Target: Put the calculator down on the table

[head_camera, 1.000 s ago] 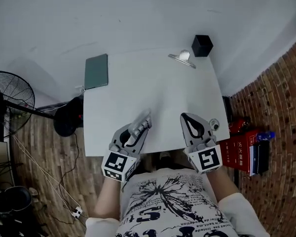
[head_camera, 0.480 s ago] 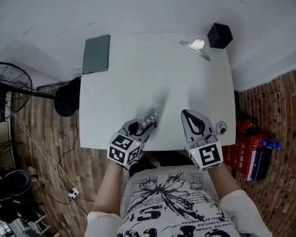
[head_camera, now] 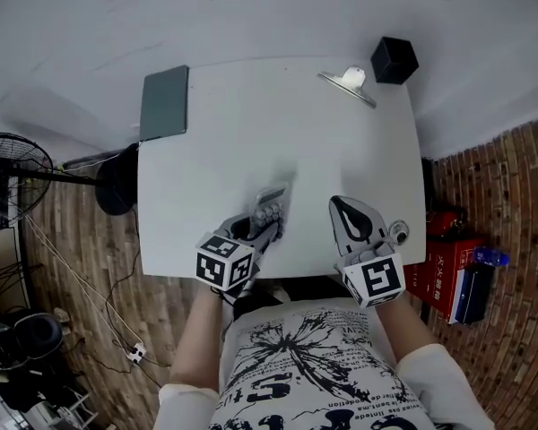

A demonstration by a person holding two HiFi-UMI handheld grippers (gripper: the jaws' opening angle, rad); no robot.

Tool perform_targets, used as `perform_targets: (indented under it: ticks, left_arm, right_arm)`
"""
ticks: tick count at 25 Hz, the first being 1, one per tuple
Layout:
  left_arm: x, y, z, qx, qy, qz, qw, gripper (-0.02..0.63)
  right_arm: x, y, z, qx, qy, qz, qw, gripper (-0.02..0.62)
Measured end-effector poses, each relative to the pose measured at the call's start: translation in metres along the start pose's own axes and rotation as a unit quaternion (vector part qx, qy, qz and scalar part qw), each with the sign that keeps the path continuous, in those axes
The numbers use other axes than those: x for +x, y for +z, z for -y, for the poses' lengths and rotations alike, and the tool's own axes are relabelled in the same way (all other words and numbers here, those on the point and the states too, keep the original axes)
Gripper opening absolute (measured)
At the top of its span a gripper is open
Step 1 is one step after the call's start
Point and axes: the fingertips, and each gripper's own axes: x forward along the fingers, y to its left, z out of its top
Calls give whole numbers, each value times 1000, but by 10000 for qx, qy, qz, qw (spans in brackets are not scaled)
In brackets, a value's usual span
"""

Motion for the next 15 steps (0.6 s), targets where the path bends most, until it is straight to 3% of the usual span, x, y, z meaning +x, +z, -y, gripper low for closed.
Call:
perform_targets:
  ticks: [6,15]
  left_arm:
    - [4,3,-24,-731,42,83,9973,184]
    - [10,2,-45,-923,339,64,9951,232]
  right_arm:
    - [9,-4,4,-116,93,-97,9998,15]
    - [26,-8,5,-229,291,-210,9991,15]
